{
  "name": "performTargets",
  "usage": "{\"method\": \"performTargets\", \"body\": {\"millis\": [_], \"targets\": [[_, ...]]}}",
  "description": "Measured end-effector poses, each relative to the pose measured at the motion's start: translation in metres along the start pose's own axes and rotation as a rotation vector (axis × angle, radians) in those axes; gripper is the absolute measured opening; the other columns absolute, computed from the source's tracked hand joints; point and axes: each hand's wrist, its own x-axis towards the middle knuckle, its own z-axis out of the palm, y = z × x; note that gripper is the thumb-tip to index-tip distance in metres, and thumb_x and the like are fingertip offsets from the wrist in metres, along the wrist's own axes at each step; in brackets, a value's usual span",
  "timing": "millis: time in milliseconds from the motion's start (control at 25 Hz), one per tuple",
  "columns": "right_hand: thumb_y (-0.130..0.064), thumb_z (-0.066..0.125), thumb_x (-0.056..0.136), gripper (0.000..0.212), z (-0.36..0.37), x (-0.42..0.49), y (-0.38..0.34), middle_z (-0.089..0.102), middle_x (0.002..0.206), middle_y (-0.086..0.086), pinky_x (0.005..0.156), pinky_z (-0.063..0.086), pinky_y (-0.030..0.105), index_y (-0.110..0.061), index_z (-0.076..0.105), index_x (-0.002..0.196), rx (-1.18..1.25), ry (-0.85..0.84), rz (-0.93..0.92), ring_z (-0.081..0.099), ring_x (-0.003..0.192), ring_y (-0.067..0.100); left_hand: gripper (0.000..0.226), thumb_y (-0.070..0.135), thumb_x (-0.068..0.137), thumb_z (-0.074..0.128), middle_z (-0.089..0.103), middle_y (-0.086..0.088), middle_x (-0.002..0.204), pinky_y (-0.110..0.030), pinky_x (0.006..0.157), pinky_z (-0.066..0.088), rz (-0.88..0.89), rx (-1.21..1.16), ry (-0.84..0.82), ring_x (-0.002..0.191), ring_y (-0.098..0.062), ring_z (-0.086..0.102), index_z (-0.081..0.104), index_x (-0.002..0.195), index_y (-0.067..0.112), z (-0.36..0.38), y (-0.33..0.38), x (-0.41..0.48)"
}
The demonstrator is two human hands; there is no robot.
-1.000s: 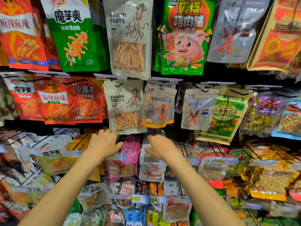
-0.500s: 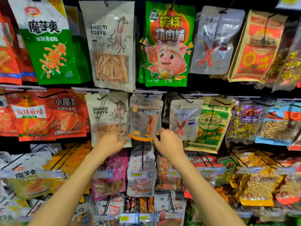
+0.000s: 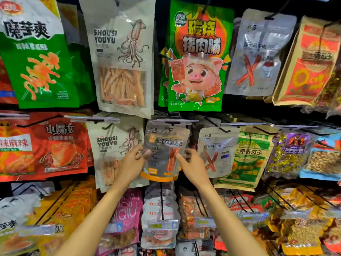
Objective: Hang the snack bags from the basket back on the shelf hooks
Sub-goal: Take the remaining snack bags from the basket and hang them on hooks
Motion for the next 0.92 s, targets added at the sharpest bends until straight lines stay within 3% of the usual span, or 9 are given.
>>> {"method": "performTargets", "body": {"millis": [120, 200, 320, 400, 520, 640, 720, 840, 920], "targets": [[-0.046, 0.059, 0.095, 0.041, 0.015, 0.004, 0.017, 0.066, 0.115, -0.003, 0.087, 0.052, 0.029, -0.015, 0.059, 0.122, 0.168, -0.035, -0.012, 0.062, 0.107, 0.012, 0.033, 0.027, 0.099, 0.057, 0.041, -0.004, 0.059, -0.019, 0.046, 0.026, 0.047, -0.010, -0.031, 0.048, -0.008, 0.034, 0.053, 0.078, 0.002, -0.001, -0.004, 0.006], [-0.038, 0.061, 0.096, 0.029, 0.022, 0.002, 0.026, 0.071, 0.108, 0.004, 0.093, 0.052, 0.041, -0.013, 0.066, 0.110, 0.298, -0.065, -0.033, 0.066, 0.103, 0.017, 0.038, 0.018, 0.098, 0.059, 0.039, 0.011, 0.048, -0.017, 0.045, 0.025, 0.069, 0.032, -0.032, 0.043, -0.001, 0.033, 0.045, 0.069, -0.003, 0.000, -0.007, 0.008], [-0.034, 0.062, 0.097, 0.029, 0.025, 0.003, 0.031, 0.070, 0.094, 0.012, 0.081, 0.053, 0.037, -0.006, 0.067, 0.097, 0.359, -0.046, -0.062, 0.068, 0.089, 0.017, 0.047, 0.026, 0.097, 0.061, 0.039, 0.004, 0.051, -0.018, 0.045, 0.027, 0.096, 0.023, -0.054, 0.045, -0.006, 0.035, 0.043, 0.071, -0.009, -0.002, -0.013, 0.012], [-0.045, 0.061, 0.095, 0.046, 0.025, 0.007, 0.030, 0.063, 0.091, 0.024, 0.071, 0.048, 0.038, 0.001, 0.062, 0.093, 0.331, -0.017, -0.083, 0.062, 0.078, 0.023, 0.053, 0.036, 0.095, 0.061, 0.042, -0.007, 0.060, -0.020, 0.046, 0.029, 0.101, 0.030, -0.063, 0.052, -0.013, 0.038, 0.046, 0.076, -0.010, 0.000, -0.016, 0.015], [-0.055, 0.061, 0.090, 0.059, 0.024, 0.016, 0.029, 0.058, 0.084, 0.026, 0.064, 0.045, 0.042, 0.004, 0.057, 0.087, 0.283, 0.040, -0.091, 0.055, 0.070, 0.033, 0.052, 0.033, 0.094, 0.063, 0.038, -0.009, 0.061, -0.021, 0.049, 0.031, 0.130, 0.039, -0.014, 0.052, -0.010, 0.036, 0.038, 0.064, -0.001, 0.012, -0.018, 0.020], [-0.057, 0.058, 0.091, 0.058, 0.024, 0.018, 0.027, 0.058, 0.082, 0.023, 0.062, 0.045, 0.046, 0.000, 0.058, 0.087, 0.232, 0.099, -0.112, 0.055, 0.069, 0.033, 0.049, 0.036, 0.091, 0.066, 0.052, -0.005, 0.059, -0.037, 0.058, 0.055, 0.112, 0.006, 0.030, 0.057, -0.011, 0.056, 0.041, 0.062, 0.004, 0.020, -0.028, 0.028], [-0.055, 0.057, 0.093, 0.054, 0.025, 0.018, 0.030, 0.060, 0.086, 0.022, 0.065, 0.047, 0.045, -0.001, 0.059, 0.093, 0.189, 0.121, -0.131, 0.058, 0.077, 0.035, 0.045, 0.036, 0.091, 0.066, 0.058, 0.000, 0.061, -0.048, 0.063, 0.060, 0.097, -0.033, 0.035, 0.065, -0.021, 0.066, 0.047, 0.062, 0.007, 0.023, -0.032, 0.032], [-0.054, 0.058, 0.093, 0.048, 0.027, 0.021, 0.036, 0.060, 0.089, 0.022, 0.067, 0.048, 0.045, -0.006, 0.058, 0.095, 0.166, 0.118, -0.107, 0.059, 0.080, 0.034, 0.046, 0.032, 0.094, 0.063, 0.045, 0.006, 0.052, -0.032, 0.057, 0.049, 0.133, 0.041, 0.085, 0.051, -0.003, 0.050, 0.041, 0.056, 0.017, 0.025, -0.025, 0.027], [-0.055, 0.058, 0.091, 0.050, 0.027, 0.026, 0.035, 0.061, 0.090, 0.021, 0.067, 0.049, 0.046, -0.005, 0.058, 0.095, 0.152, 0.120, -0.089, 0.060, 0.080, 0.034, 0.042, 0.032, 0.095, 0.061, 0.046, 0.006, 0.053, -0.027, 0.056, 0.041, 0.161, 0.084, 0.126, 0.051, -0.002, 0.047, 0.045, 0.059, 0.020, 0.029, -0.022, 0.025]]}}
